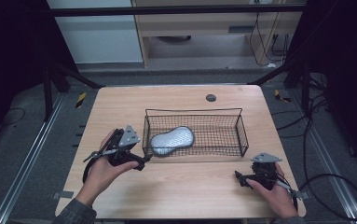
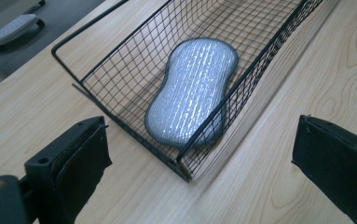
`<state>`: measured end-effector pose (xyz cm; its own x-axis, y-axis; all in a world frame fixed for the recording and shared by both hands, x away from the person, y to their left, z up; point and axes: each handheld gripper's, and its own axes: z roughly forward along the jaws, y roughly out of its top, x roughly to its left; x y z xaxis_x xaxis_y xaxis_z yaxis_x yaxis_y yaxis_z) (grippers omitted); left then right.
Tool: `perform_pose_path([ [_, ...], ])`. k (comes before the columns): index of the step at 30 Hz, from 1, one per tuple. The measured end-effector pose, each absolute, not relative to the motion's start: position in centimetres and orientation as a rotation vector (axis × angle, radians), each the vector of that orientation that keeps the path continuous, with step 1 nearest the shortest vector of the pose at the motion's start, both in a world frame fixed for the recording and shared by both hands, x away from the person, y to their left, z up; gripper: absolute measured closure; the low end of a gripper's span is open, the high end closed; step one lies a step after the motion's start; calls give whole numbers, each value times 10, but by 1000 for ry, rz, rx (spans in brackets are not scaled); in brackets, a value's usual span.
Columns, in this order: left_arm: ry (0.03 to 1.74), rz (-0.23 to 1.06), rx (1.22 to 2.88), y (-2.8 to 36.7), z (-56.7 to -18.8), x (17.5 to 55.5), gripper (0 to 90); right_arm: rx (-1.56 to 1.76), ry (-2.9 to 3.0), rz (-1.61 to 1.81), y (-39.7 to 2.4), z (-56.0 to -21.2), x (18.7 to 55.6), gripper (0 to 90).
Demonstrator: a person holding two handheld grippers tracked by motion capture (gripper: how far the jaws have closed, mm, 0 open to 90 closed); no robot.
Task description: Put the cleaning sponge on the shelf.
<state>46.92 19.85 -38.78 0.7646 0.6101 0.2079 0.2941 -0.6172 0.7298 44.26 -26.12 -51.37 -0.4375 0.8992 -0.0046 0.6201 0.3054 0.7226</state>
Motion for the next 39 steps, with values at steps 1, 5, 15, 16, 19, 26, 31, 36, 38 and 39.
perform_pose_path([
  [1,679,580,2251,201,-390,468,29,1354,2169,923,-261,-514,443,6],
  [5,710,573,2256,212,-401,466,29,1354,2169,923,-261,-514,443,6],
  [15,797,569,2266,234,-427,468,30,1354,2169,923,-261,-514,443,6],
  [16,805,576,2282,236,-430,469,31,1354,2169,923,-261,-514,443,6],
  [19,869,555,2265,246,-442,475,32,1354,2169,923,-261,-514,443,6],
  [26,939,541,2253,260,-458,482,34,1354,2169,923,-261,-514,443,6],
  [31,990,543,2258,271,-470,486,34,1354,2169,923,-261,-514,443,6],
  [36,1029,556,2251,280,-476,491,34,1354,2169,923,-261,-514,443,6],
  [38,1053,548,2234,286,-479,495,34,1354,2169,923,-261,-514,443,6],
  [39,1069,549,2225,288,-481,496,35,1354,2168,923,-261,-514,443,6],
])
